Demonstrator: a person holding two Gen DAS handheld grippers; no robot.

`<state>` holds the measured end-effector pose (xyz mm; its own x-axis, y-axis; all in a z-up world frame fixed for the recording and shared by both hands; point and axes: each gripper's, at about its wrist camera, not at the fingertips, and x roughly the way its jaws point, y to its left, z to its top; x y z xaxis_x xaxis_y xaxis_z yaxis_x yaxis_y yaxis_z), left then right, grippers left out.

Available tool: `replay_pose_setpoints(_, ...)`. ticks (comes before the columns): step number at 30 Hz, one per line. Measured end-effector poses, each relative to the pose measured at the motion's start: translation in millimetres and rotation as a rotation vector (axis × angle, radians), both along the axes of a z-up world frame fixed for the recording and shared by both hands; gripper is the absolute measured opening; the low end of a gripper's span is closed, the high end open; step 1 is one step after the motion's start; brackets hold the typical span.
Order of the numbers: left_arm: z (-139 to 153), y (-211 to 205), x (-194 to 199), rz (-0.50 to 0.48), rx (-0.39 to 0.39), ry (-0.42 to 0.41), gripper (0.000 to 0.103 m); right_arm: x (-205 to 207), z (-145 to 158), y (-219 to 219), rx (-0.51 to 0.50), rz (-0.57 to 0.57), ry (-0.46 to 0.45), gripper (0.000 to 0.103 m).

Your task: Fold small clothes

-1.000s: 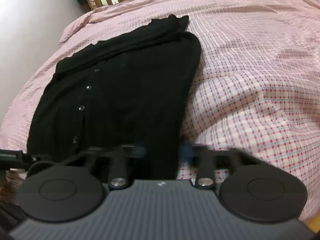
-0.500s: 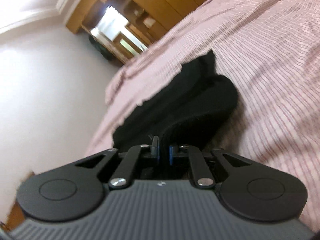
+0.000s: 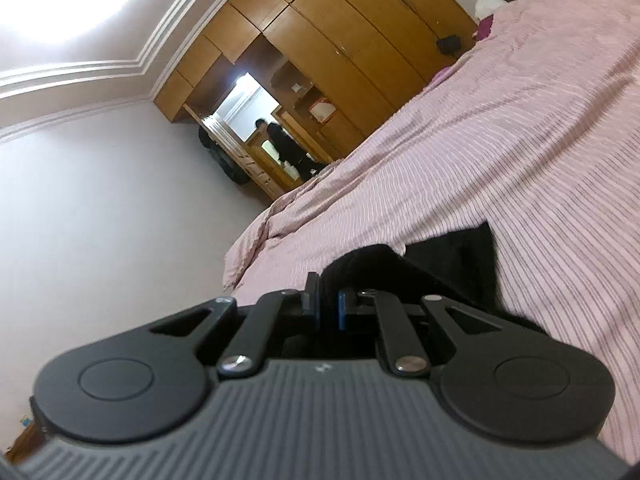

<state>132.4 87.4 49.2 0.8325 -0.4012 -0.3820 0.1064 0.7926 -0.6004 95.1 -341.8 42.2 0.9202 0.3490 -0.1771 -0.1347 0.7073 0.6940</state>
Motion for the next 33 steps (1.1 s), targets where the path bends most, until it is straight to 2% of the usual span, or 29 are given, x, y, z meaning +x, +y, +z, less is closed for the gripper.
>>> replay_pose_setpoints(6, 10, -2, 60, 0.046, 0.050, -0.020, 0.008, 59, 3, 7, -0.055, -0.049, -0.013, 0.011)
replay_pose_setpoints(9, 5, -7, 97, 0.060, 0.077, -0.009, 0.008, 86, -2, 11, -0.097, -0.079, -0.008, 0.011)
replay_pose_setpoints(14, -34, -13, 160, 0.072, 0.100, 0.070, 0.008, 129, -27, 14, -0.133, -0.093, 0.055, 0.011)
replay_pose_setpoints(18, -68, -14, 194, 0.078, 0.164, 0.129, 0.008, 154, -52, 21, -0.189, -0.088, 0.107, 0.011)
replay_pose_setpoints(22, -104, -13, 215, 0.068, 0.200, 0.190, 0.009, 172, -71, 30, -0.243, -0.113, 0.165, 0.012)
replay_pose_setpoints(25, -119, -11, 224, 0.047, 0.216, 0.181, 0.009, 181, -90, 29, -0.219, -0.156, 0.255, 0.013)
replay_pose_setpoints(28, -120, -7, 230, 0.027, 0.203, 0.187, 0.010, 179, -102, 27, -0.183, -0.171, 0.255, 0.014)
replay_pose_setpoints(33, -97, -5, 215, -0.007, 0.176, 0.201, 0.013, 174, -94, 18, -0.109, -0.151, 0.256, 0.018)
